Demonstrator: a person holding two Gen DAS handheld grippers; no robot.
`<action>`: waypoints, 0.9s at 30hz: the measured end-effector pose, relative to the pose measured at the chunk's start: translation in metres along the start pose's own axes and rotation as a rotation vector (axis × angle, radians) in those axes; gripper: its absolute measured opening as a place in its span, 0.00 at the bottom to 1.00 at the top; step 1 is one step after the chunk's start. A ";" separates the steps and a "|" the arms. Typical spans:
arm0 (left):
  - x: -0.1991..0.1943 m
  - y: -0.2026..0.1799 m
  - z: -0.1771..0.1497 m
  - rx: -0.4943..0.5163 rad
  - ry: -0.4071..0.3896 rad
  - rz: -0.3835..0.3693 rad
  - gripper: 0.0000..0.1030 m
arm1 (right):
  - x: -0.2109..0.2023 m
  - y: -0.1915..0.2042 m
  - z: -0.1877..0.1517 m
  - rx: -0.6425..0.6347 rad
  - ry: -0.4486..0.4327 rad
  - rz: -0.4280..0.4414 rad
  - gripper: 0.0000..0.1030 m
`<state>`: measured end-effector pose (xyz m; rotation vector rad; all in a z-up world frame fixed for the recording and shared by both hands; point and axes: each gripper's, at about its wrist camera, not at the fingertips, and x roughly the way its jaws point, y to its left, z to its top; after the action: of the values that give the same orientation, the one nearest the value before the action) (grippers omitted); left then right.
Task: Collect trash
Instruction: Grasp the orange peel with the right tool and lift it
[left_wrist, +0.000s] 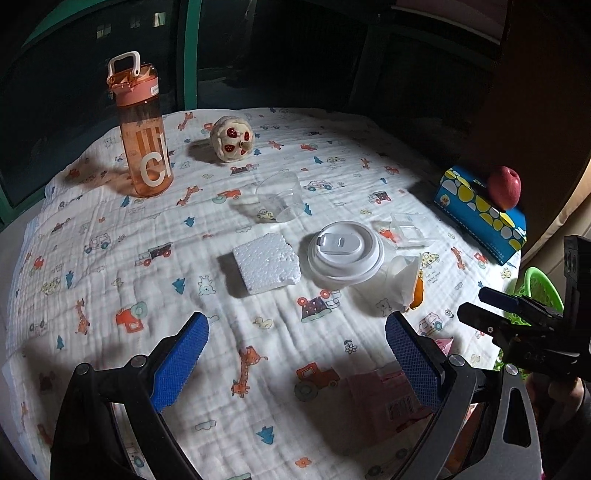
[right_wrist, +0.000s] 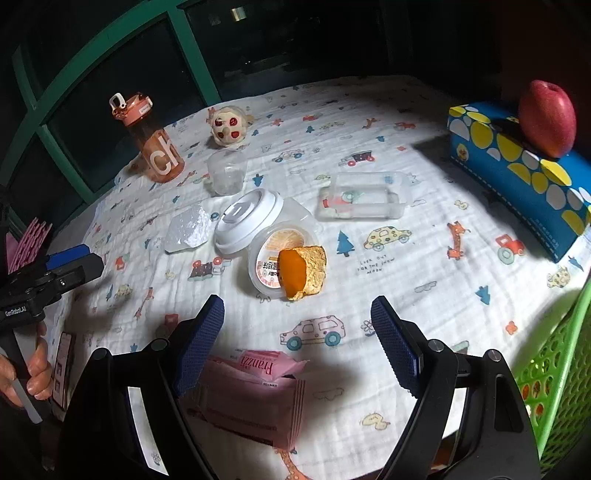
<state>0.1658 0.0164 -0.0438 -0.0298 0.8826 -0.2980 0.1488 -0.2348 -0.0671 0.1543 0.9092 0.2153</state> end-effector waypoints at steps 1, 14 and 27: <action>0.001 0.001 -0.001 -0.002 0.001 0.001 0.91 | 0.006 0.000 0.001 -0.001 0.012 0.005 0.79; 0.013 0.007 -0.001 -0.014 0.025 0.004 0.91 | 0.046 -0.016 0.010 0.019 0.068 0.008 0.62; 0.019 0.004 -0.007 -0.001 0.047 -0.013 0.91 | 0.077 -0.015 0.018 0.018 0.099 0.028 0.47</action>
<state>0.1725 0.0163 -0.0630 -0.0299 0.9295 -0.3112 0.2107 -0.2303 -0.1187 0.1744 1.0083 0.2428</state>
